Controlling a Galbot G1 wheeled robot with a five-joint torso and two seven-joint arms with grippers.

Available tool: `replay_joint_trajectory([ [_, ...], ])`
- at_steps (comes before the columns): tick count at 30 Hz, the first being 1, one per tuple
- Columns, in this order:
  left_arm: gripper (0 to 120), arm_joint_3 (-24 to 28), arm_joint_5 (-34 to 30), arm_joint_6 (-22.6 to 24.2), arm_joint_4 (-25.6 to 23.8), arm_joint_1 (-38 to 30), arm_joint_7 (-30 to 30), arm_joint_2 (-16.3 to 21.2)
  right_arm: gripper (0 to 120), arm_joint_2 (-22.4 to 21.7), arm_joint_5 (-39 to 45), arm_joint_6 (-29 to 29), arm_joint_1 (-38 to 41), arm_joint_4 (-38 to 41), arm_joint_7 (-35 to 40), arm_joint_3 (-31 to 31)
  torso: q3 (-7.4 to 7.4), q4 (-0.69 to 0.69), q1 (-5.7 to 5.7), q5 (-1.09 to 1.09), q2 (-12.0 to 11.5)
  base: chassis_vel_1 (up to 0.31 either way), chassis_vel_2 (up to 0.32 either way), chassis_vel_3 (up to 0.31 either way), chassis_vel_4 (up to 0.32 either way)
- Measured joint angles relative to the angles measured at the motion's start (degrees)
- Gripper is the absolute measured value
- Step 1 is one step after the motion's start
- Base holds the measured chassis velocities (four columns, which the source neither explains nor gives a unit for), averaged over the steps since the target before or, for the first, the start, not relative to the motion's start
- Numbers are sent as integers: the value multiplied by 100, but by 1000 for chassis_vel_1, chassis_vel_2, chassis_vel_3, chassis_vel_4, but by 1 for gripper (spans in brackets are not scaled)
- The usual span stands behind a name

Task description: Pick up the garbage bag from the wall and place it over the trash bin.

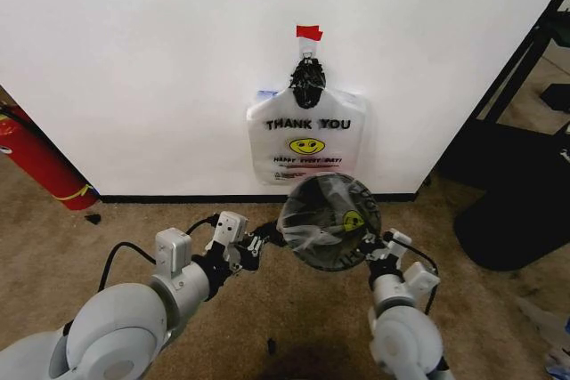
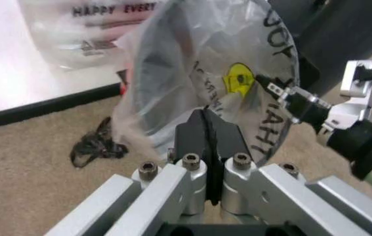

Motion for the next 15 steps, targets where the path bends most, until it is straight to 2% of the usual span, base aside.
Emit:
replay_joint_trajectory([
  [5, 0, 603, -335, 117, 240, -757, -357, -219, 0, 72, -415, 155, -51, -51, -3, -51, 1, -4, 0, 1, 0, 0, 0, 0, 0],
  [9, 0, 1593, -567, 194, 704, -1740, -783, -722, 0, 113, -884, 323, -74, -66, -13, 10, 1, -1, 0, 1, 0, 0, 0, 0, 0],
  [11, 0, 2070, -665, 225, 926, -2135, -1005, -981, 0, 158, -1044, 388, -106, -66, -13, 108, 1, -6, 1, 0, 0, 0, 0, 0, 0],
  [15, 0, 2378, -686, 234, 1127, -2388, -1146, -1203, 0, 224, -1308, 495, -82, -134, -18, 174, 1, -4, 0, 2, 0, 0, 0, 0, 0],
])
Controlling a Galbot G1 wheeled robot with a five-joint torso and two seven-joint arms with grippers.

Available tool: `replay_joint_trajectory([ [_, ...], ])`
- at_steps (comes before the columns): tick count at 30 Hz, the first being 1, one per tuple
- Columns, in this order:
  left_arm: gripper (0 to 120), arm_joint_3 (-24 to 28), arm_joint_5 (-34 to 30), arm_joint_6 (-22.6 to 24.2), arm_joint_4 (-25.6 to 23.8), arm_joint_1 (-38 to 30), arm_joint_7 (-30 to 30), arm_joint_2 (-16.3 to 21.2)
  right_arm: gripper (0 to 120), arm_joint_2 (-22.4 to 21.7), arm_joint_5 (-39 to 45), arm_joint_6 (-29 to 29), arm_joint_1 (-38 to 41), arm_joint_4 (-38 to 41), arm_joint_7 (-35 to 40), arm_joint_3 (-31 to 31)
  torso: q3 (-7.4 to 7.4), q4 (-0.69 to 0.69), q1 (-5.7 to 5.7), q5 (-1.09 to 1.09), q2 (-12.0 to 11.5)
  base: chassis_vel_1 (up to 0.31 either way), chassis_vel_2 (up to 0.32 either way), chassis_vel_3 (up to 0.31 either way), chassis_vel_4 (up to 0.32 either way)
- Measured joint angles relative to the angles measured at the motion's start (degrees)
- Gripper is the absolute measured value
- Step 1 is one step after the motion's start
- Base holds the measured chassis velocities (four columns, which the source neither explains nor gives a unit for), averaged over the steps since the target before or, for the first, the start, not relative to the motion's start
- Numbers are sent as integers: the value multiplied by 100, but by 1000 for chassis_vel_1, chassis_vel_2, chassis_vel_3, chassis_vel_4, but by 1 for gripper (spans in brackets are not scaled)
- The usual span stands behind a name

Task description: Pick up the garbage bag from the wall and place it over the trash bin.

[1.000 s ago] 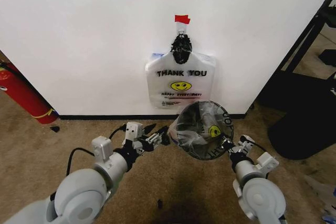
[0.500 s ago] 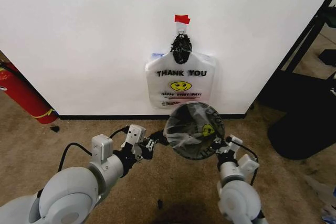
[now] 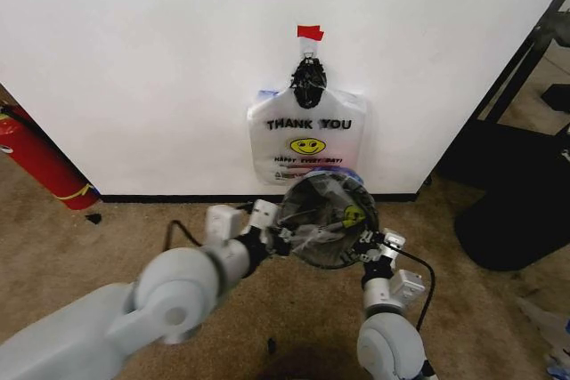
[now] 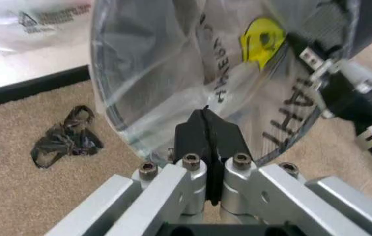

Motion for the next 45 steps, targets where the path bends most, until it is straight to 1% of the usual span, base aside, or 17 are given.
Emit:
replay_joint_trajectory([
  [3, 0, 259, -2, 1, 229, -222, -93, -199, 0, 126, -256, 121, 57, -82, -29, 19, 0, 4, 0, -1, 0, 0, 0, 0, 0],
  [4, 0, 259, -2, 1, 229, -222, -93, -199, 0, 126, -256, 121, 57, -82, -29, 19, 0, 4, 0, -1, 0, 0, 0, 0, 0],
  [10, 0, 657, -153, -71, 845, -819, -414, -730, 0, 247, -437, 204, 68, -214, -70, -33, 0, 3, 0, -2, 0, 0, 0, 0, 0],
  [12, 0, 677, -166, -73, 869, -854, -430, -751, 0, 252, -443, 209, 68, -223, -72, -33, 0, 2, 0, -2, 0, 0, 0, 0, 0],
  [17, 0, 940, -287, -26, 1188, -1214, -599, -1034, 0, 299, -482, 223, 78, -263, -75, -24, 0, 3, 0, 0, 0, 0, 0, 0, 0],
  [18, 0, 940, -287, -26, 1188, -1214, -599, -1034, 0, 299, -482, 223, 78, -263, -75, -24, 0, 3, 0, 0, 0, 0, 0, 0, 0],
  [19, 0, 1006, -369, 0, 1318, -1292, -637, -1176, 0, 311, -512, 226, 84, -268, -75, -8, 0, 3, 0, -1, 0, 0, 0, 0, 0],
  [24, 0, 1299, -419, 45, 1679, -1471, -729, -1625, 0, 319, -584, 245, 84, -294, -72, 22, 0, 3, 0, -1, 0, 0, 0, 0, 0],
  [26, 0, 1299, -419, 45, 1679, -1471, -729, -1625, 0, 319, -584, 245, 84, -294, -72, 22, 0, 3, 0, -1, 0, 0, 0, 0, 0],
  [28, 0, 1566, -380, 42, 2028, -1586, -891, -2007, 0, 349, -631, 268, 7, -236, -73, 83, 0, 4, 0, 1, 0, 0, 0, 0, 0],
  [30, 0, 1707, -368, 31, 2269, -1647, -969, -2252, 0, 376, -666, 289, -55, -163, -77, 139, 0, 0, 0, -2, 0, 0, 0, 0, 0],
  [31, 0, 1707, -368, 31, 2269, -1647, -969, -2252, 0, 376, -666, 289, -55, -163, -77, 139, 0, 0, 0, -2, 0, 0, 0, 0, 0],
  [33, 0, 1786, -333, 28, 2408, -1677, -988, -2382, 0, 393, -689, 308, -96, -120, -81, 171, 0, 0, 0, 1, 0, 0, 0, 0, 0],
  [34, 0, 1833, -282, 20, 2533, -1682, -992, -2478, 0, 400, -701, 317, -121, -95, -89, 181, 0, -1, 0, 0, 0, 0, 0, 0, 0],
  [38, 0, 1828, -104, 14, 2980, -1662, -992, -2722, 0, 404, -700, 332, -185, -7, -120, 173, 0, 3, 0, -1, 0, 0, 0, 0, 0],
  [39, 0, 1828, -104, 14, 2980, -1662, -992, -2722, 0, 404, -700, 332, -185, -7, -120, 173, 0, 3, 0, -1, 0, 0, 0, 0, 0],
  [45, 0, 1810, 150, -39, 3380, -1603, -879, -2857, 0, 360, -611, 348, -309, 106, -168, 173, 0, 3, 0, -1, 0, 0, 0, 0, 0],
])
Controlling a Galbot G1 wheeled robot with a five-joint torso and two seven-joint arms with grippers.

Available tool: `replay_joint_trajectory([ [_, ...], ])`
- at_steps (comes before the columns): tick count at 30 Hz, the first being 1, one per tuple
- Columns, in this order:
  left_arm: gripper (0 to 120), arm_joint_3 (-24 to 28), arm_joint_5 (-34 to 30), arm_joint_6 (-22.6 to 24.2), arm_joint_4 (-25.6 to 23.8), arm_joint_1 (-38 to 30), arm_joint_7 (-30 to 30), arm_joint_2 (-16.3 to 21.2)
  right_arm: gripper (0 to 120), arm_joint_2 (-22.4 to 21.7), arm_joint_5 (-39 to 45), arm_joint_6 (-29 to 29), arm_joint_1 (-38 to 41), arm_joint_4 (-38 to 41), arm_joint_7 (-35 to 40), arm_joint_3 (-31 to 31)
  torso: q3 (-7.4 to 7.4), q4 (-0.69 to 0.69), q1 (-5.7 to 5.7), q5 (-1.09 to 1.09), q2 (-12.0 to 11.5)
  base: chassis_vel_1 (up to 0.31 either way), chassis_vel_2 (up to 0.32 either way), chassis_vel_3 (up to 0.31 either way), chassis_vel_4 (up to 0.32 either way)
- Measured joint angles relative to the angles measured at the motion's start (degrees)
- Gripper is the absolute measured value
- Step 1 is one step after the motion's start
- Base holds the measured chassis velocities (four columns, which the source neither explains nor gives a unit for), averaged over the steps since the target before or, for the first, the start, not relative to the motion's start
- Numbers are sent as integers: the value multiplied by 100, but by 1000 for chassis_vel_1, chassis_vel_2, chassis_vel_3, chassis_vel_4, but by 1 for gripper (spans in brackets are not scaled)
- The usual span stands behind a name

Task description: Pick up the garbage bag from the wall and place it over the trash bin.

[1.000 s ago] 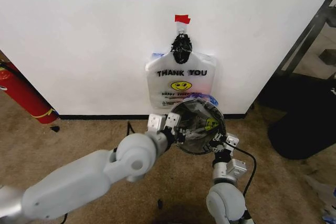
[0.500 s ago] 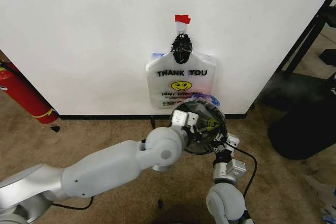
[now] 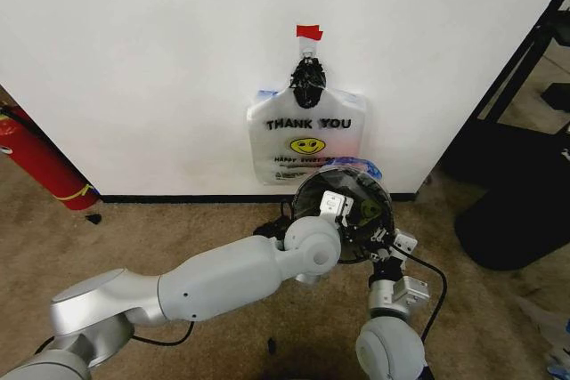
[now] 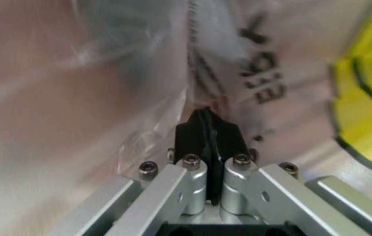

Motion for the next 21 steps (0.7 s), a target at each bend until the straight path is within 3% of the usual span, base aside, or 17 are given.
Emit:
replay_joint_trajectory([
  [21, 0, 143, 517, -230, 894, -88, 442, -367, 0, 17, 360, -84, -252, 344, -61, -94, 0, -1, 0, 0, 0, 0, 0, 0, 0],
])
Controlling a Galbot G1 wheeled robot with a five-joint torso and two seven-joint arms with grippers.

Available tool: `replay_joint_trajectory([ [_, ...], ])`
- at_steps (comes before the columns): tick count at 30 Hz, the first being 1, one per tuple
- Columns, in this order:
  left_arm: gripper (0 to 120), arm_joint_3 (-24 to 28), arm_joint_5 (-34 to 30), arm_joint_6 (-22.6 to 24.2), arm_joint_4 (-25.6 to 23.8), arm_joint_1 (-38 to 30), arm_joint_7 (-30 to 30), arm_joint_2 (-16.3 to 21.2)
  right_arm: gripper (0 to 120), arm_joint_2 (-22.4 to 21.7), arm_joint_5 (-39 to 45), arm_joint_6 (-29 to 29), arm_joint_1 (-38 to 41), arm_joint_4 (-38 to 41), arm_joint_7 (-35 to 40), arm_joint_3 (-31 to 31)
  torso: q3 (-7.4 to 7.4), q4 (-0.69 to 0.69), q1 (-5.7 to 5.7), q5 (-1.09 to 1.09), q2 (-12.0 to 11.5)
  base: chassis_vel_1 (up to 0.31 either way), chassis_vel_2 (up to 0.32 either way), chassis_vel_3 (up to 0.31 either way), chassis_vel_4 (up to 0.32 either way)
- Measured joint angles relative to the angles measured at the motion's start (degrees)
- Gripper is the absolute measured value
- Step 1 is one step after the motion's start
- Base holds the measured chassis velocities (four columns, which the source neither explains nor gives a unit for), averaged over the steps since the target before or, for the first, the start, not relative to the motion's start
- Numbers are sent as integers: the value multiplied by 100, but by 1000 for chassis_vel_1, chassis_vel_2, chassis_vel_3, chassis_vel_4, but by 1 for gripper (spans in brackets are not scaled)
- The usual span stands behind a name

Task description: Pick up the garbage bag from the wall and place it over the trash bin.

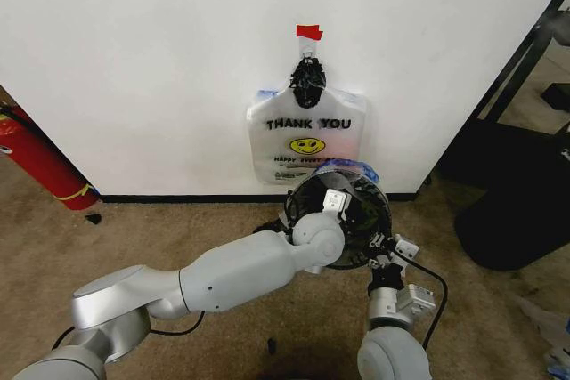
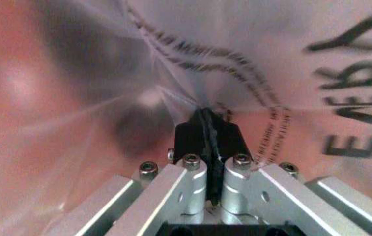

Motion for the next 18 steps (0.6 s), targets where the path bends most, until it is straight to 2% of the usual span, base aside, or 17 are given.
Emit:
replay_joint_trajectory([
  [18, 0, 17, 110, -130, 405, -23, 83, -79, 0, -67, 266, -98, -133, 211, -73, -44, 0, 0, 0, 0, 1, 0, 0, 0, 0],
])
